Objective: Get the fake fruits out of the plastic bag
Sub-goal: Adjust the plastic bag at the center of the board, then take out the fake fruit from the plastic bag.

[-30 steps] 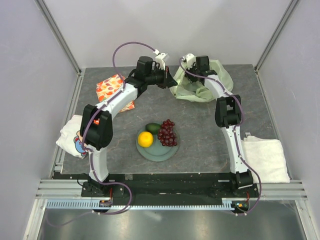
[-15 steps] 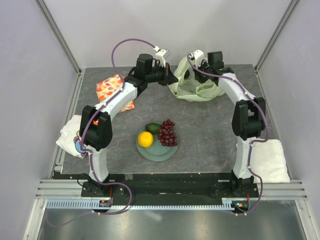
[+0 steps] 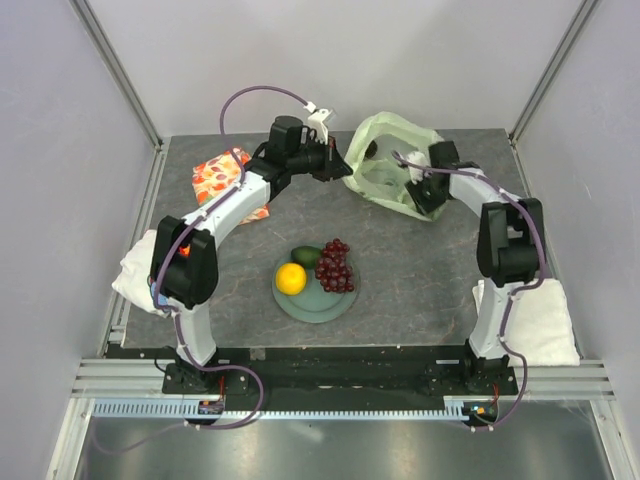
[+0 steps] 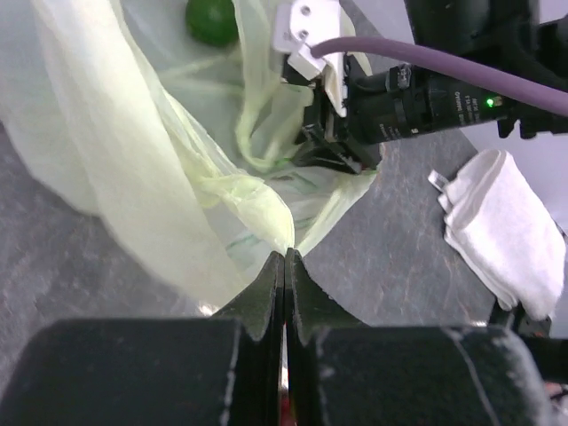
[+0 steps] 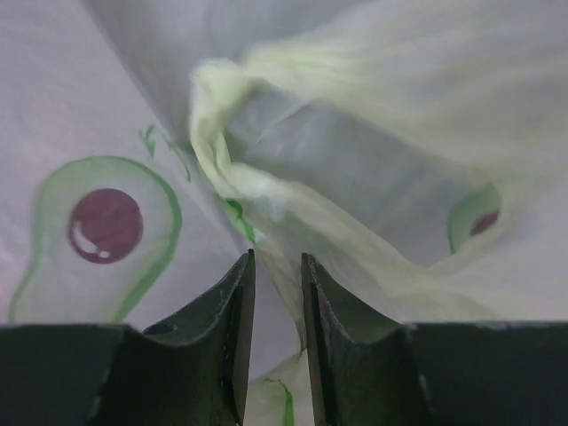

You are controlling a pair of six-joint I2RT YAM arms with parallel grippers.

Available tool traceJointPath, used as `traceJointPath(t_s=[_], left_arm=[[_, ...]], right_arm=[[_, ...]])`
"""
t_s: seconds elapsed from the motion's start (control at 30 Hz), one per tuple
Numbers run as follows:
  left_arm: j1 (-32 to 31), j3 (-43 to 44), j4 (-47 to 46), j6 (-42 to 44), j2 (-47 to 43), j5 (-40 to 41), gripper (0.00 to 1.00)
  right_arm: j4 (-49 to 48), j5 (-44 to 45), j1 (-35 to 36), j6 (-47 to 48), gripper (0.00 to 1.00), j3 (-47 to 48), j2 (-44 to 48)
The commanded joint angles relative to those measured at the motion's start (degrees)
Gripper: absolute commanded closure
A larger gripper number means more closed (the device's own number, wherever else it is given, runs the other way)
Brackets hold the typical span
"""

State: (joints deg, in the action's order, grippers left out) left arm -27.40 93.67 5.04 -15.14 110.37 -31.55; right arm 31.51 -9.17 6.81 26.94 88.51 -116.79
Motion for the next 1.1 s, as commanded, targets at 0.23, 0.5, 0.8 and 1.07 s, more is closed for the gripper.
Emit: traceJointPath(t_s=[0.23,0.5,0.8,1.07], left_arm=[[-0.55,-11.05,1.91,-1.74,-12.90,-1.32,0.98],[-2.48,-9.56,0.41,-0.51,-8.94,-2.29,0.98],[-4.95,-11.14,-0.29,2.30,-8.33,-0.79,0.98],[-5.12,-7.98,0.06,2.22,-5.78,-1.06,0.98]], right_arm=[[16.92,-1.88,-4.53,10.07,0.55,-6.01,25.30],[17.71,-13.50,0.83,6.46,0.53,3.95,12.65],[13.67,-11.40,2.07,1.63,0.53,1.23,10.45],[10.33,-3.24,2.07,-1.88,0.33,4.29,3.33]])
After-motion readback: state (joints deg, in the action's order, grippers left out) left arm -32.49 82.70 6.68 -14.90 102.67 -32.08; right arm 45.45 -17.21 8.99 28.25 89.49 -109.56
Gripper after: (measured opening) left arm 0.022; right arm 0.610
